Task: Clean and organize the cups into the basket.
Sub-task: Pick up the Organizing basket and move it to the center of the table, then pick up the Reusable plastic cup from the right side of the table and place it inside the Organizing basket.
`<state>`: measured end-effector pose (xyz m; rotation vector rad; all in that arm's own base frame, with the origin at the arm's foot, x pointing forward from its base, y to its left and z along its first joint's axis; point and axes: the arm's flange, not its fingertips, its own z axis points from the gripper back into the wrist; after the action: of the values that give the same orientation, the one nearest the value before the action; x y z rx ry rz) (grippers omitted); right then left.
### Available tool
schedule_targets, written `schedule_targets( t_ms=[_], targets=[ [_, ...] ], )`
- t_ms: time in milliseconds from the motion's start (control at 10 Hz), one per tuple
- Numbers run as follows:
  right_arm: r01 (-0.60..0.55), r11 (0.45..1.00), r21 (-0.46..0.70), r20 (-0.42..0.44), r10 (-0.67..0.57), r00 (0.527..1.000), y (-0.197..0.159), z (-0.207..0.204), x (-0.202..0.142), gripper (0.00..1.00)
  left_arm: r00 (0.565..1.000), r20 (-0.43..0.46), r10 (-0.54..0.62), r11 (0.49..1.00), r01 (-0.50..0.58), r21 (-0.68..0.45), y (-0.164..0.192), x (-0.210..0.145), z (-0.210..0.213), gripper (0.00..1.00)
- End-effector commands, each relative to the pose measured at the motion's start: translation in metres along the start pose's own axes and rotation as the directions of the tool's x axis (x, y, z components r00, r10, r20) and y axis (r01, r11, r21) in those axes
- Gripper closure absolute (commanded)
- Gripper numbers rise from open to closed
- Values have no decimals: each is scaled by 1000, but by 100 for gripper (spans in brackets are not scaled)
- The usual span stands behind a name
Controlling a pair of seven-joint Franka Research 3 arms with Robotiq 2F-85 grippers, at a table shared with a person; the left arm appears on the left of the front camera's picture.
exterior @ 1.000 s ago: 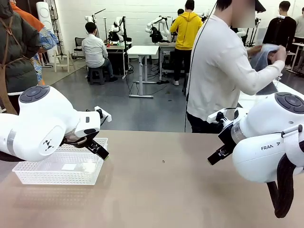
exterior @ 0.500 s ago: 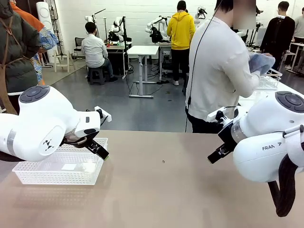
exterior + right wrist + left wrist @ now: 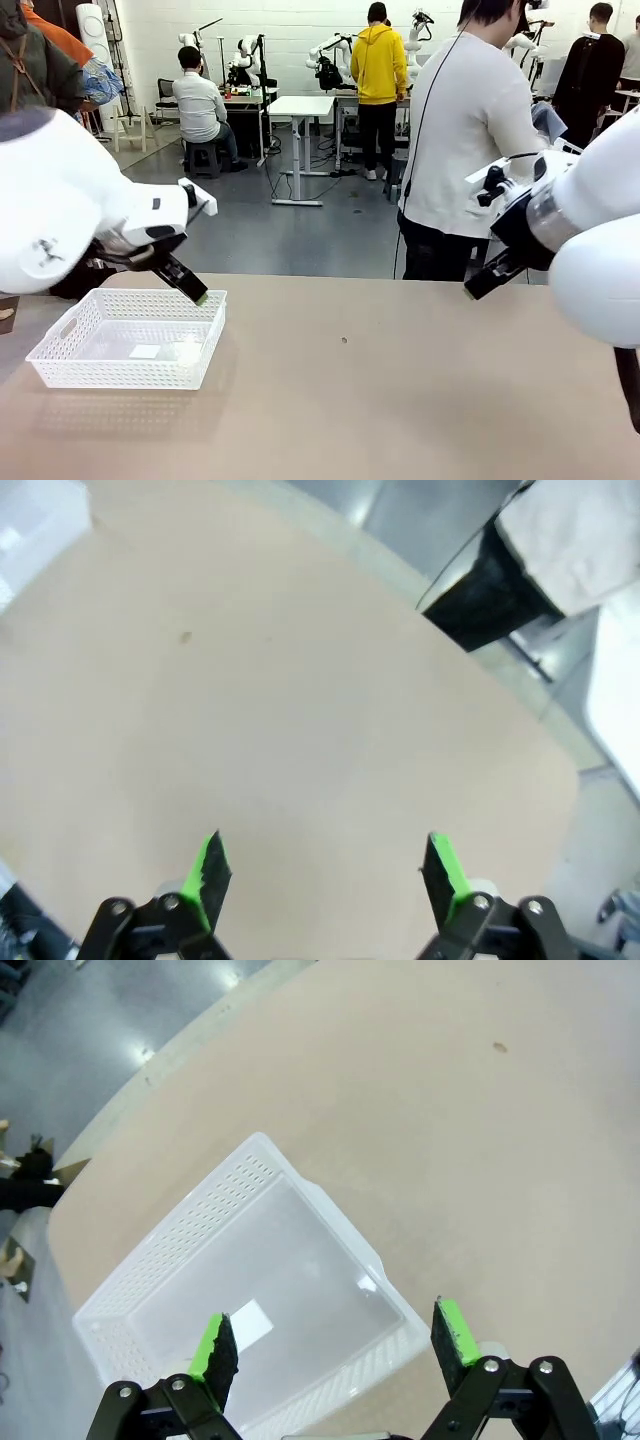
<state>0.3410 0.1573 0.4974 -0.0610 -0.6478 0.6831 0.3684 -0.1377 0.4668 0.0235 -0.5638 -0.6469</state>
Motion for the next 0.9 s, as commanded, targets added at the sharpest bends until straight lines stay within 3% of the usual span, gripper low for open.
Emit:
schedule_targets(
  t_ms=[0,200,300,400,500,800],
  targets=[
    [-10,999,48,-77,14,997,35,31,-71,0,997,-7,-75,996,75,48,-26,-62,46,0],
    [-72,989,131,-179,95,979,56,47,-84,0,996,-14,-93,994,94,52,-28,-72,66,0],
    [-56,990,127,-167,77,983,57,50,-86,0,995,-32,-98,994,100,40,-30,-75,66,0],
    [-10,999,52,-121,16,993,50,47,-84,0,994,-28,-102,992,103,66,-34,-76,59,0],
    [-64,993,97,-179,80,981,41,57,-27,0,997,-20,-71,997,72,40,-13,-10,83,0],
    [-58,994,90,-170,73,983,41,66,-28,0,997,-20,-71,997,72,40,-13,-10,83,0]
  ],
)
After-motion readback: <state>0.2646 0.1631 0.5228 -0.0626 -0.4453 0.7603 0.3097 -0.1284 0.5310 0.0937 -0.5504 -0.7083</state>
